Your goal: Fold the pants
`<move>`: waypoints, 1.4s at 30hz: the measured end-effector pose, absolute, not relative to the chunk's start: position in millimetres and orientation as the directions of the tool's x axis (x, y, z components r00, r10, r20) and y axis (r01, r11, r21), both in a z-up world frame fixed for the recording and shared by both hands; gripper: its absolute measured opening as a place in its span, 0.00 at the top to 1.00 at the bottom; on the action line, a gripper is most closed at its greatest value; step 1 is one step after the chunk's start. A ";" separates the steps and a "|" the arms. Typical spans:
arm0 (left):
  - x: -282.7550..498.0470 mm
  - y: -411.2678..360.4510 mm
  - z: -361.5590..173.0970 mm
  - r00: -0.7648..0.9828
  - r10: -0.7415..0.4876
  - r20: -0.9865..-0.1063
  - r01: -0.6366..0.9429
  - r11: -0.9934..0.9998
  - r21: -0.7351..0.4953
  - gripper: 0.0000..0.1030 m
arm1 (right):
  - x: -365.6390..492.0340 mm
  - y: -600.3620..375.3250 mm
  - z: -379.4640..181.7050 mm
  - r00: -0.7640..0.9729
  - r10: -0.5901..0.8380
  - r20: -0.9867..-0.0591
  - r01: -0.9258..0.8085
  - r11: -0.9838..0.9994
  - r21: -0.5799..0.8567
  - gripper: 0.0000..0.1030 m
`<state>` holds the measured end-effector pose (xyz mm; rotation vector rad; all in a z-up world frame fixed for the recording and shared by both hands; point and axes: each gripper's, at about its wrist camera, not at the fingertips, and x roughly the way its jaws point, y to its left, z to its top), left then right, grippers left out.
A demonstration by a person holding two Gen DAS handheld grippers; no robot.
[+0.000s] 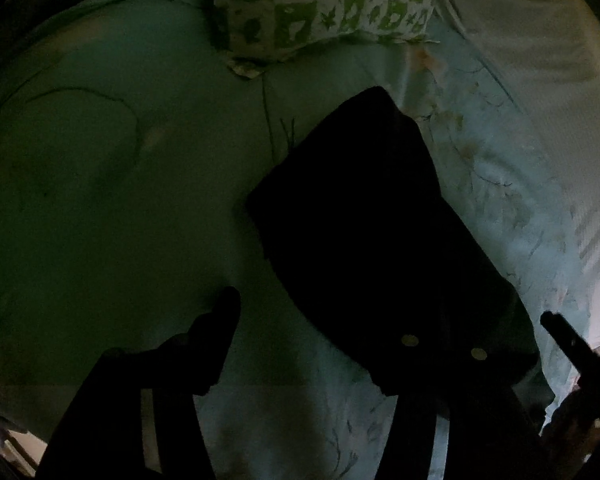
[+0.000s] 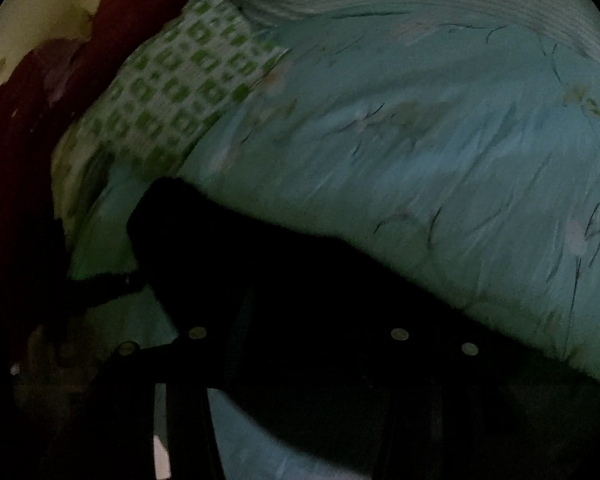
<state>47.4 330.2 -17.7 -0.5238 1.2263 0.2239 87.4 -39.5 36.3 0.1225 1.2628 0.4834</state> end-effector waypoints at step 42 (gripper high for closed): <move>88.6 360.6 -29.2 0.423 -0.153 -0.893 -0.218 0.939 -0.265 0.71 | 139.0 -34.5 -27.5 0.289 0.240 -0.927 -0.094 0.971 0.222 0.83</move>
